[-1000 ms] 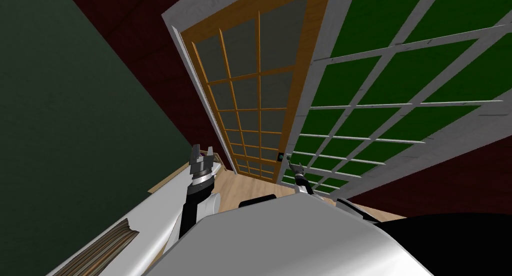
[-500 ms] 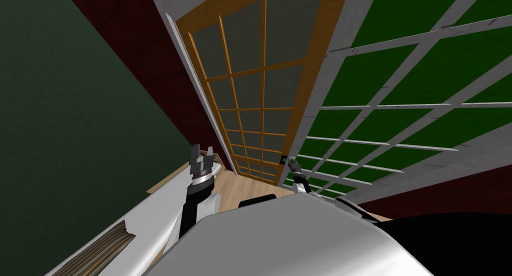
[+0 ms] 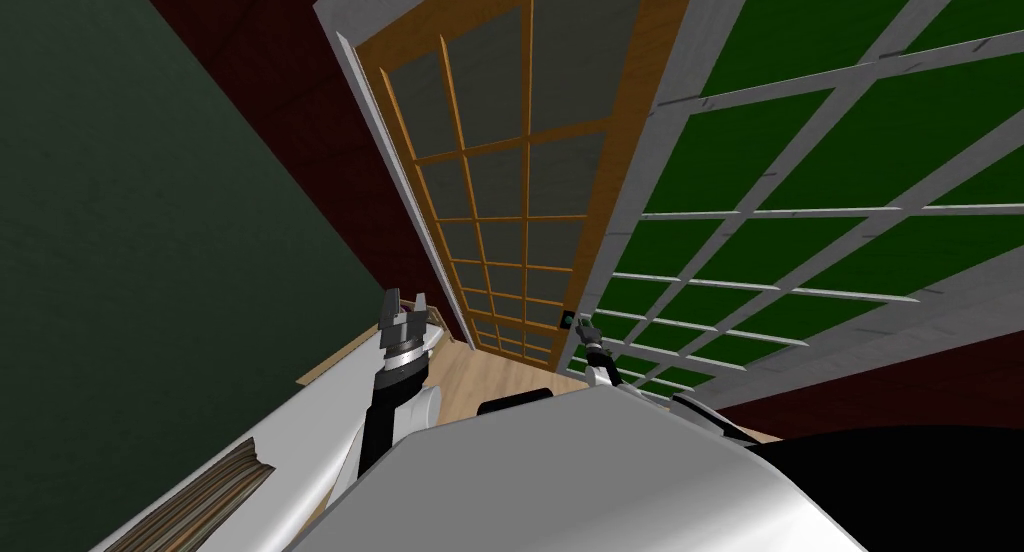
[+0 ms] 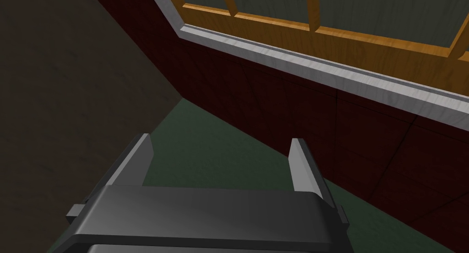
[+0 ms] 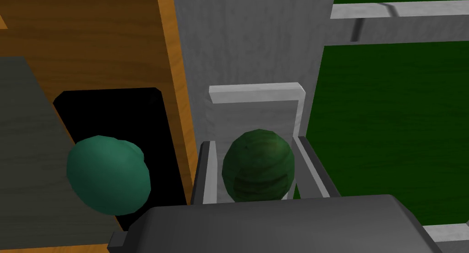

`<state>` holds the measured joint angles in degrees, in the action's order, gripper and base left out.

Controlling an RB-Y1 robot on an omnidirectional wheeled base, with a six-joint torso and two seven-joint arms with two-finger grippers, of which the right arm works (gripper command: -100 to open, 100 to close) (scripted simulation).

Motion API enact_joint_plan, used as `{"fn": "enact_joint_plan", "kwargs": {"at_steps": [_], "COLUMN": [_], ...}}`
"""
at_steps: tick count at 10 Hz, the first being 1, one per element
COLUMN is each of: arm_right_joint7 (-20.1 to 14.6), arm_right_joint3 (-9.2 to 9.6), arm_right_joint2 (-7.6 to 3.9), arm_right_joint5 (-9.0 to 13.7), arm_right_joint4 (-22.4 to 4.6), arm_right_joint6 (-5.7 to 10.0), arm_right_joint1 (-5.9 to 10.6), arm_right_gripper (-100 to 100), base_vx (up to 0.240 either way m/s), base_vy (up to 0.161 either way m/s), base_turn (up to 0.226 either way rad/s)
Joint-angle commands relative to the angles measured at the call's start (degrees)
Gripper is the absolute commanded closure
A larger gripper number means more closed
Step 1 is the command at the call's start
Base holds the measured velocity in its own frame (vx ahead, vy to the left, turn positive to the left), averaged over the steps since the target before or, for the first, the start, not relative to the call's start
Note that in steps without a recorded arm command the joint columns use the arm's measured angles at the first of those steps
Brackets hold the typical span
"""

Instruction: Pull the door open

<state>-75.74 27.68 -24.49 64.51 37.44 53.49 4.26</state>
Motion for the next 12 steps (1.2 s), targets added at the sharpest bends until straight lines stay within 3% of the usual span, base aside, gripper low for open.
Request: {"fn": "enact_joint_plan", "kwargs": {"at_steps": [1, 4, 6, 7, 12], "arm_right_joint7": [-0.05, -0.09, -0.09, -0.14, -0.17], "arm_right_joint3": [-0.39, -0.73, -0.73, -1.06, -1.20], "arm_right_joint2": [-0.40, -0.74, -0.74, -1.08, -1.17], "arm_right_joint5": [0.08, 0.14, 0.14, 0.20, 0.16], "arm_right_joint4": [-0.70, -0.60, -1.29, -1.88, -2.04], "arm_right_joint6": [-0.03, -0.05, -0.05, -0.07, -0.09], "arm_right_joint1": [-1.36, -2.52, -2.52, -3.68, -4.05], "arm_right_gripper": [100, 100, 100, 100, 100], "base_vx": [-0.095, -0.177, -0.028, -0.087, -0.032], "base_vy": [-0.020, 0.023, 0.024, -0.010, 0.005], "base_turn": [-0.042, -0.047, -0.028, -0.066, -0.010]}}
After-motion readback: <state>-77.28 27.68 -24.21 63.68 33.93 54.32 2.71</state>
